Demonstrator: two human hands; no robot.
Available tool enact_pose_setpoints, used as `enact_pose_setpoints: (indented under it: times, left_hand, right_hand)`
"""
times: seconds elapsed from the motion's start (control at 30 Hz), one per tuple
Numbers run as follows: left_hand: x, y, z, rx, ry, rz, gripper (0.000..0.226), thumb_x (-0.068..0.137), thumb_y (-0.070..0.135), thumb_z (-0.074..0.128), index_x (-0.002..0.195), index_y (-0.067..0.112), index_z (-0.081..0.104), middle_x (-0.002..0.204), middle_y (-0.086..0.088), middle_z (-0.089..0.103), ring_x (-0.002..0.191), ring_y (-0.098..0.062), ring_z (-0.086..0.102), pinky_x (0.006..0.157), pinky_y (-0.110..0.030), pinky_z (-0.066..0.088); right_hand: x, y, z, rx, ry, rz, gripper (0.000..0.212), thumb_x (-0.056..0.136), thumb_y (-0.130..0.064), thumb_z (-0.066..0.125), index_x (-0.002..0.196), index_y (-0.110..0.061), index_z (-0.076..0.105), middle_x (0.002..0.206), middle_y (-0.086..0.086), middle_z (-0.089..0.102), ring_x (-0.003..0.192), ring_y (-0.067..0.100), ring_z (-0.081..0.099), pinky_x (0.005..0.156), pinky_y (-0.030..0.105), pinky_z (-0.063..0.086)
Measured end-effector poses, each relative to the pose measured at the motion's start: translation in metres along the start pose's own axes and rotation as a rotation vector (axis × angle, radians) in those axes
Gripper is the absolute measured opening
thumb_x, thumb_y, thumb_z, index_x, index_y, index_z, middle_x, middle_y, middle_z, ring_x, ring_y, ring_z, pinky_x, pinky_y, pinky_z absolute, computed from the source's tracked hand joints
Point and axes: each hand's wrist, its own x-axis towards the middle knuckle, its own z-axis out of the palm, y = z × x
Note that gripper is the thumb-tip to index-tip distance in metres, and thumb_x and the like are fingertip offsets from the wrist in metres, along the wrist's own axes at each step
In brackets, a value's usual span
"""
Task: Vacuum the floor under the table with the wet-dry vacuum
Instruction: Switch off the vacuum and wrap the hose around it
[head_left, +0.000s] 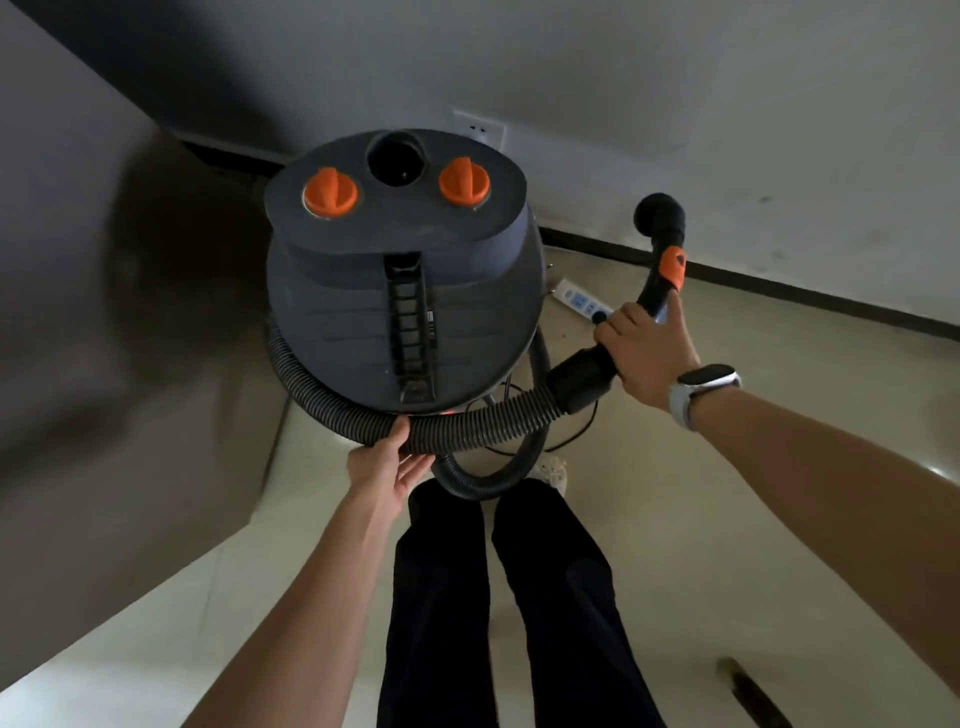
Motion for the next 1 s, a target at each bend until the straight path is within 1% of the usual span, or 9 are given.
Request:
enact_pose_setpoints:
  times: [0.13,0.27,0.4,0.5,0.6,0.7,0.83,0.93,1.0]
  left_hand:
    - [0.003,-0.012,0.006,0.291,0.086,0.122,0.026,0.086,0.024,0.068,0.075,0.009,0.049,0.075,0.001,0.049,0.068,-0.011,0.045,0.07,-0.031,0.045]
    - [0.008,-0.028,0.017,0.328,0.189,0.274,0.038,0.085,0.034,0.067,0.097,0.005,0.046,0.083,0.0,0.048,0.075,-0.014,0.046,0.087,-0.039,0.044]
    - [0.001,-0.04,0.034,0.277,0.209,0.303,0.052,0.089,0.037,0.06,0.121,0.001,0.04,0.109,-0.004,0.047,0.1,-0.016,0.046,0.087,-0.025,0.036]
    - [0.009,-0.042,0.036,0.275,0.195,0.331,0.052,0.089,0.037,0.06,0.121,0.0,0.043,0.112,-0.005,0.052,0.103,-0.016,0.049,0.089,-0.025,0.038]
    - [0.02,-0.044,0.038,0.356,0.27,0.39,0.06,0.083,0.046,0.063,0.116,-0.003,0.049,0.117,-0.011,0.057,0.11,-0.025,0.055,0.096,-0.039,0.044]
    - [0.015,-0.049,0.037,0.649,0.417,0.47,0.079,0.082,0.053,0.06,0.134,-0.003,0.037,0.139,-0.016,0.037,0.13,-0.032,0.036,0.104,-0.048,0.035]
    - [0.001,-0.065,0.01,1.054,0.437,0.845,0.067,0.09,0.042,0.053,0.14,0.002,0.03,0.146,-0.018,0.031,0.135,-0.033,0.029,0.105,-0.048,0.029]
    - [0.014,-0.07,-0.016,1.432,0.264,1.21,0.051,0.092,0.032,0.036,0.138,0.009,0.037,0.143,-0.018,0.041,0.133,-0.034,0.036,0.101,-0.051,0.037]
    - [0.021,-0.068,-0.025,1.599,0.173,1.294,0.048,0.097,0.029,0.021,0.141,0.013,0.034,0.147,-0.017,0.037,0.136,-0.033,0.033,0.103,-0.052,0.036]
  right_hand:
    - [0.011,-0.006,0.018,0.096,-0.003,0.036,0.042,0.088,-0.02,0.058,0.128,-0.018,0.046,0.138,0.004,0.045,0.137,0.029,0.029,0.11,0.064,0.015]
    - [0.013,-0.016,0.03,0.36,0.011,0.094,0.046,0.087,-0.007,0.053,0.132,-0.014,0.045,0.138,0.006,0.045,0.137,0.027,0.029,0.113,0.057,0.012]
    - [0.003,-0.055,0.042,0.548,0.257,-0.011,0.042,0.074,0.0,0.067,0.114,-0.01,0.062,0.111,0.012,0.062,0.108,0.036,0.057,0.093,0.051,0.046]
    - [-0.007,-0.098,0.05,0.563,0.412,-0.141,0.039,0.072,-0.014,0.069,0.111,-0.015,0.065,0.105,0.011,0.064,0.097,0.033,0.062,0.084,0.049,0.053]
    - [-0.01,-0.129,0.053,0.478,0.444,-0.178,0.048,0.08,-0.02,0.044,0.127,-0.022,0.052,0.123,0.01,0.059,0.115,0.035,0.056,0.097,0.056,0.042]
    - [-0.011,-0.139,0.069,0.322,0.41,-0.198,0.06,0.08,-0.02,0.029,0.139,-0.023,0.032,0.143,0.006,0.044,0.13,0.032,0.046,0.103,0.056,0.037]
    - [-0.002,-0.136,0.089,0.15,0.453,-0.226,0.075,0.079,-0.02,0.051,0.146,-0.025,0.017,0.151,0.004,0.02,0.138,0.029,0.023,0.11,0.052,0.02]
    - [0.004,-0.134,0.095,0.071,0.459,-0.226,0.094,0.077,-0.024,0.058,0.151,-0.024,0.0,0.155,0.007,0.009,0.144,0.033,0.004,0.113,0.052,0.009]
    - [0.006,-0.136,0.101,0.037,0.497,-0.233,0.096,0.08,-0.026,0.052,0.15,-0.022,-0.013,0.155,0.008,-0.001,0.144,0.033,-0.006,0.113,0.053,0.006]
